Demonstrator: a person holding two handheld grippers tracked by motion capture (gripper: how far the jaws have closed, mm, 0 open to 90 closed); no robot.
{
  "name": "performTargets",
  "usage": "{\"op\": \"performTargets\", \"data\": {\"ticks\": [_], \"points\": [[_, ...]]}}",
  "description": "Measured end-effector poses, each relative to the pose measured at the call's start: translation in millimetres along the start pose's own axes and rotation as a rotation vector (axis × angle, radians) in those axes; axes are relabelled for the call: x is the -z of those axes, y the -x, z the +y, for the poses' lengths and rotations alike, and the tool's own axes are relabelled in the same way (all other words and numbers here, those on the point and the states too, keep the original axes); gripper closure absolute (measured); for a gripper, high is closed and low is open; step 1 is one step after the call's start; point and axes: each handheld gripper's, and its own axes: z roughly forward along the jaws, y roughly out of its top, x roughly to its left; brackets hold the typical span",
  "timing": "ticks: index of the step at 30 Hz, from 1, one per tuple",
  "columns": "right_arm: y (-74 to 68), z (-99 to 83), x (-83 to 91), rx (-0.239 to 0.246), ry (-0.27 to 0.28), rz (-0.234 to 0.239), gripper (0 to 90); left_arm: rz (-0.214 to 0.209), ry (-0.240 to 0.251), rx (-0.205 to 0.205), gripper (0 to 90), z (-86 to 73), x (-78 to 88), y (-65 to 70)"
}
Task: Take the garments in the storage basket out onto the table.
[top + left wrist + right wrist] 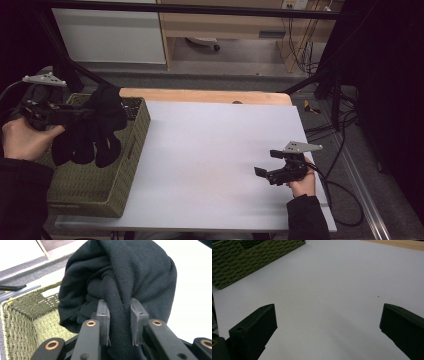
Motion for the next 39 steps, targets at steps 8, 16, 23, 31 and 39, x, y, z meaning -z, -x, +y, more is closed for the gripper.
{"op": "performTargets", "data": {"ticks": [8, 16, 23, 31, 39], "points": [[0.1, -0.1, -0.3, 0.002, -0.002, 0.001, 1.5, -0.02, 0.001, -0.018, 73.1, 7.1, 1.0, 8.7], [0.3, -0.2, -0.8, 0.006, -0.004, 0.0, 1.6, -0.039, 0.005, -0.048, 73.1, 15.7, 1.7, 19.9], [0.2, -0.2, -0.7, 0.006, -0.005, 0.001, 1.5, -0.062, 0.004, -0.067, 73.1, 22.8, -0.3, 28.4], [0.1, -0.2, -0.6, 0.005, -0.004, 0.002, 1.6, -0.082, -0.003, -0.092, 73.1, 29.0, -3.6, 38.4], [0.2, -0.3, -0.7, 0.007, -0.005, 0.001, 1.6, -0.099, -0.002, -0.118, 73.1, 36.1, -3.9, 51.0]]}}
